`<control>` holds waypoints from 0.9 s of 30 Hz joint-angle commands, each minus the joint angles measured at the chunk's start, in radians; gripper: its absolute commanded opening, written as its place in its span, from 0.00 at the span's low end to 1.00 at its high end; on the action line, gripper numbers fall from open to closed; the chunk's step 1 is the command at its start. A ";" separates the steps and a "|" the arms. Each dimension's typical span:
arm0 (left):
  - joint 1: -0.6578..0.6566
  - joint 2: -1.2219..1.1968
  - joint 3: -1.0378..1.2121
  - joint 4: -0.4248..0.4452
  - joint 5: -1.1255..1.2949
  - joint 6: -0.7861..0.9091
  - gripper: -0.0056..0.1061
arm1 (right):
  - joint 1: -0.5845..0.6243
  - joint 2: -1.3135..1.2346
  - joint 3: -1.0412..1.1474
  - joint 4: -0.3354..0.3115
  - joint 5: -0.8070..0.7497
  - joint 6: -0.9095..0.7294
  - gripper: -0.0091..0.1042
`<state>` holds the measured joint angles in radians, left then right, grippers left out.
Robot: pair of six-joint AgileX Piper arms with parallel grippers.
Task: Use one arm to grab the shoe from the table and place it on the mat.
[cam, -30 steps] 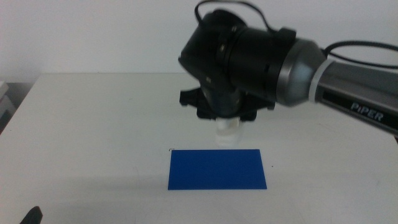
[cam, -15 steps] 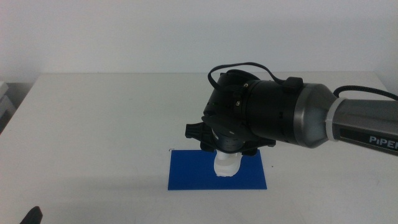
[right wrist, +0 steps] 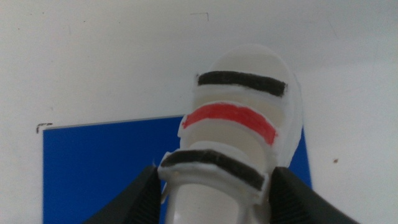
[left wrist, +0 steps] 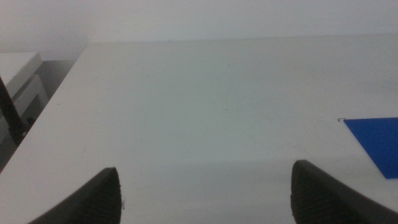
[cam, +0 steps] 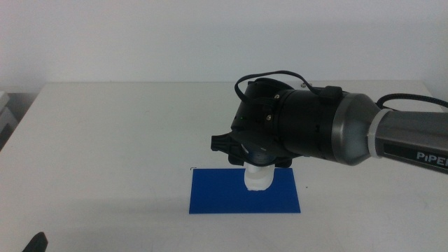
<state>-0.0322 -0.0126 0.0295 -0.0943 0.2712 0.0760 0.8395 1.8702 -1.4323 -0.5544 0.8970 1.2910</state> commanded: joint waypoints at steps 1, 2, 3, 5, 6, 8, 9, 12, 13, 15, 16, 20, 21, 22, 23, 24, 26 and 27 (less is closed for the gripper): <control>-0.005 -0.014 0.007 -0.008 -0.080 -0.005 0.89 | -0.017 -0.061 -0.021 -0.044 -0.004 -0.040 0.05; -0.005 -0.014 0.007 -0.008 -0.080 -0.005 0.89 | -0.017 -0.061 -0.021 -0.049 -0.006 -0.073 0.05; -0.005 -0.014 0.007 -0.008 -0.080 -0.005 0.89 | -0.017 -0.061 -0.021 -0.056 -0.008 -0.117 0.05; -0.005 -0.014 0.007 -0.008 -0.080 -0.005 0.89 | -0.015 -0.061 -0.021 -0.057 -0.012 -0.228 0.05; -0.005 -0.014 0.007 -0.008 -0.080 -0.005 0.89 | -0.015 -0.061 -0.021 -0.057 -0.016 -0.293 0.05; -0.005 -0.014 0.007 -0.008 -0.080 -0.005 0.89 | -0.015 -0.061 -0.021 -0.051 -0.030 -0.418 0.05; -0.005 -0.014 0.007 -0.008 -0.080 -0.005 0.89 | -0.016 -0.061 -0.021 -0.042 -0.040 -0.491 0.05; -0.005 -0.014 0.007 -0.008 -0.080 -0.005 0.89 | -0.017 -0.061 -0.021 -0.008 -0.059 -0.695 0.05; -0.005 -0.014 0.007 -0.008 -0.080 -0.005 0.89 | -0.017 -0.061 -0.021 0.009 -0.067 -0.767 0.05; -0.005 -0.014 0.007 -0.008 -0.080 -0.005 0.89 | -0.017 -0.061 -0.021 0.051 -0.085 -0.908 0.05; -0.005 -0.014 0.007 -0.008 -0.080 -0.005 0.89 | -0.018 -0.061 -0.021 0.071 -0.092 -0.967 0.05; -0.005 -0.014 0.007 -0.008 -0.080 -0.005 0.89 | -0.020 -0.061 -0.021 0.157 -0.093 -1.247 0.05; -0.005 -0.014 0.007 -0.008 -0.080 -0.005 0.89 | -0.023 -0.061 -0.021 0.179 -0.093 -1.319 0.05; -0.005 -0.014 0.007 -0.008 -0.080 -0.005 0.89 | -0.026 -0.061 -0.021 0.201 -0.093 -1.386 0.05; -0.005 -0.014 0.007 -0.008 -0.080 -0.005 0.89 | -0.028 -0.061 -0.021 0.226 -0.094 -1.448 0.05; -0.005 -0.014 0.007 -0.008 -0.080 -0.005 0.89 | -0.030 -0.061 -0.021 0.246 -0.094 -1.504 0.05; -0.005 -0.014 0.007 -0.008 -0.080 -0.005 0.89 | -0.037 -0.062 -0.021 0.291 -0.094 -1.583 0.05; -0.005 -0.014 0.007 -0.008 -0.080 -0.005 0.89 | -0.039 -0.062 -0.021 0.316 -0.097 -1.615 0.05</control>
<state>-0.0322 -0.0126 0.0295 -0.0943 0.2712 0.0760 0.8118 1.8694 -1.4323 -0.2616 0.8309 -0.2318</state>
